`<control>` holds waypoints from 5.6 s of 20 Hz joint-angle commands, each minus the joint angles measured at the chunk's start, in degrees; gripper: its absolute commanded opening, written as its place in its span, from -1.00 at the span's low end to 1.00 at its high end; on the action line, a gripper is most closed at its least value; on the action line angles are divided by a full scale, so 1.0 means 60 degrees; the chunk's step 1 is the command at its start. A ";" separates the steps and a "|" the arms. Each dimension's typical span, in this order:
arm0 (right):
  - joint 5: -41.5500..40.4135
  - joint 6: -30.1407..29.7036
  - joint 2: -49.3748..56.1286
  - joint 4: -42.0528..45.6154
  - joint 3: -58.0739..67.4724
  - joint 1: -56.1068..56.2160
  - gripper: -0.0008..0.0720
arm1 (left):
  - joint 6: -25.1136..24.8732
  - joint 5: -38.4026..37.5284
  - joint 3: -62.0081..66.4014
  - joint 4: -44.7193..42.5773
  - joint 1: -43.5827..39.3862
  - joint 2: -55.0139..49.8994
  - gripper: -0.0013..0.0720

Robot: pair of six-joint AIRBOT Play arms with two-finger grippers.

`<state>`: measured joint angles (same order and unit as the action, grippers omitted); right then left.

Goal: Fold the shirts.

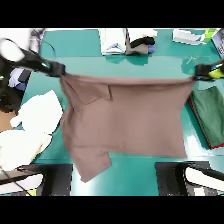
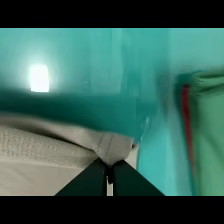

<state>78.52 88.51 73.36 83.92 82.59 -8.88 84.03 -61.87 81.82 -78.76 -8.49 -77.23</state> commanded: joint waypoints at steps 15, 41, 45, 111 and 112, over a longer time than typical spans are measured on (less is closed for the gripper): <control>-0.1005 -0.0499 0.0623 0.0273 -0.1723 -0.0044 -0.94 | -0.0787 -0.2186 -0.0710 0.1067 0.0022 -0.1789 -0.90; 0.0586 -0.0448 -0.4237 -0.0229 -0.9165 -0.3304 0.58 | 0.0495 -0.1639 -0.6251 0.1424 0.0022 0.4036 0.01; 0.0372 -0.0423 -0.4266 -0.0237 -0.9573 -0.2703 0.58 | 0.0492 -0.1337 -0.6251 0.1424 0.0022 0.4036 0.02; -0.1341 0.0288 0.0812 -0.0047 -0.1151 0.0463 -0.94 | 0.0127 0.2211 -0.2754 -0.1246 -0.0750 0.0444 -0.90; -0.1392 0.0342 0.1282 -0.0051 -0.0776 0.0528 -0.94 | 0.0127 0.2484 -0.2597 -0.1246 -0.0750 0.0091 -0.90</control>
<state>73.76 89.27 72.79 83.74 71.44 -7.79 86.67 -53.32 62.81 -86.15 -13.58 -69.21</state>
